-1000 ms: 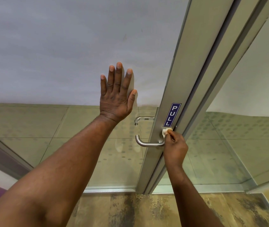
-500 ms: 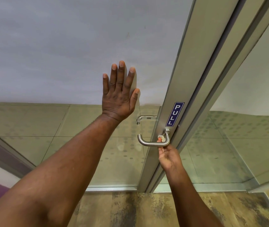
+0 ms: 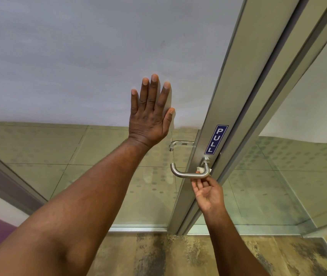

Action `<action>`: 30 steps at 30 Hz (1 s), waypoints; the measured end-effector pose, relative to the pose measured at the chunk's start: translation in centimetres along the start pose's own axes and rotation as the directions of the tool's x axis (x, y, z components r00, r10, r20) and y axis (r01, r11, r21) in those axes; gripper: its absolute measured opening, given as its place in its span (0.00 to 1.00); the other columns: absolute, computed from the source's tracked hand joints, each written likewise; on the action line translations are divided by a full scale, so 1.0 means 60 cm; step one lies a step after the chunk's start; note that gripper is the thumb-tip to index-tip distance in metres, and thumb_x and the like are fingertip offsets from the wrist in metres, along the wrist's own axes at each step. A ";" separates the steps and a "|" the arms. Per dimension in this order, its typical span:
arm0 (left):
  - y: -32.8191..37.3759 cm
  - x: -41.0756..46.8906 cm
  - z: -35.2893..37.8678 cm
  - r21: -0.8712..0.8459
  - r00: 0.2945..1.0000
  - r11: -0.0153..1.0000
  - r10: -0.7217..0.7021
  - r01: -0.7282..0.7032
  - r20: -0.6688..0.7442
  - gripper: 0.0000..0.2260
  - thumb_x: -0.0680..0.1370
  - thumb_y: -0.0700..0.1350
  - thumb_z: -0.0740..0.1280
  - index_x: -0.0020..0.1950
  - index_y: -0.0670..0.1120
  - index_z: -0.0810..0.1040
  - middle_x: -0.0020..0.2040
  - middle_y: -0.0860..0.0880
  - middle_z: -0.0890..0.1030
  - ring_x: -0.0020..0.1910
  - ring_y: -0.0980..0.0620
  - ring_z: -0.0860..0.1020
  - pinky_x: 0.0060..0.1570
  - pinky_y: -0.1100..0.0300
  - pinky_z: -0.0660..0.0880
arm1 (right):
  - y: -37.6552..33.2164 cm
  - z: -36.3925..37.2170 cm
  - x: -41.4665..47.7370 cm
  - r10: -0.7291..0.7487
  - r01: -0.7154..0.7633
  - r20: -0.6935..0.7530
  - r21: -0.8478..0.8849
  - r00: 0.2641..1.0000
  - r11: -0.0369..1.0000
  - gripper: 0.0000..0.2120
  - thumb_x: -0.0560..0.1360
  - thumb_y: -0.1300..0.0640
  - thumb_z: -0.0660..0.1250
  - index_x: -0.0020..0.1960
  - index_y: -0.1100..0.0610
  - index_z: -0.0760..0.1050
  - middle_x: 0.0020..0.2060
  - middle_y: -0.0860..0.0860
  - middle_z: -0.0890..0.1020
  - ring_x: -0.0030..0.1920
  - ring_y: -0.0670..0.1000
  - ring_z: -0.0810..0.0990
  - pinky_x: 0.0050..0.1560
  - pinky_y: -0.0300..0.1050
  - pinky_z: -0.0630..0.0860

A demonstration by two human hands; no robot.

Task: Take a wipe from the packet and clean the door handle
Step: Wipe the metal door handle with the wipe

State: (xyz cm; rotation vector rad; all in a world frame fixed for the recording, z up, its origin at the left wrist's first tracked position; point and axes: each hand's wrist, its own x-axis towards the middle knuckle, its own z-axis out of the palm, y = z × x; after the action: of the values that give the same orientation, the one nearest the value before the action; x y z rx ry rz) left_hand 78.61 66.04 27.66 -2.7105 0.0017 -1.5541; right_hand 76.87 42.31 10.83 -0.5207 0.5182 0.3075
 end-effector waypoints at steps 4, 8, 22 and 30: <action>-0.001 0.000 0.001 -0.002 1.000 1.000 -0.002 0.002 -0.006 0.35 0.85 0.56 0.53 0.82 0.51 0.32 0.81 0.48 0.28 0.80 0.48 0.28 0.78 0.48 0.30 | -0.038 -0.009 0.000 -0.102 0.105 0.039 -0.096 0.994 0.990 0.06 0.80 0.64 0.61 0.49 0.59 0.77 0.51 0.58 0.84 0.55 0.57 0.83 0.60 0.57 0.77; -0.002 0.000 0.001 -0.005 1.000 1.000 0.004 -0.004 -0.018 0.34 0.85 0.56 0.53 0.82 0.51 0.33 0.80 0.49 0.27 0.80 0.48 0.29 0.78 0.48 0.30 | -0.066 -0.008 -0.002 -0.255 0.287 0.133 -0.375 0.958 0.881 0.06 0.78 0.66 0.67 0.47 0.60 0.83 0.45 0.56 0.88 0.48 0.55 0.87 0.54 0.52 0.83; -0.004 0.001 0.008 0.031 0.998 0.999 0.023 -0.021 -0.052 0.33 0.85 0.56 0.51 0.82 0.50 0.35 0.80 0.38 0.51 0.80 0.47 0.29 0.78 0.47 0.32 | -0.071 -0.010 -0.047 -0.325 0.622 0.663 -0.747 0.674 -0.234 0.17 0.72 0.60 0.79 0.60 0.51 0.85 0.44 0.43 0.80 0.48 0.48 0.81 0.49 0.40 0.76; -0.002 -0.001 0.003 0.036 1.000 0.999 0.011 -0.010 -0.014 0.33 0.85 0.57 0.50 0.81 0.51 0.32 0.83 0.43 0.32 0.80 0.48 0.28 0.78 0.47 0.32 | -0.004 0.029 -0.052 -0.235 0.545 0.858 -0.479 0.457 -0.688 0.15 0.71 0.49 0.79 0.56 0.47 0.85 0.46 0.44 0.82 0.50 0.48 0.73 0.51 0.47 0.63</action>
State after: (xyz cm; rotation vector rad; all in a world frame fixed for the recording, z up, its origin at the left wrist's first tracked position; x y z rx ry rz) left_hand 78.72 66.17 27.55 -2.6678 -0.0119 -1.5557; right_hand 75.06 42.59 13.90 -2.4759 -0.6531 -0.5296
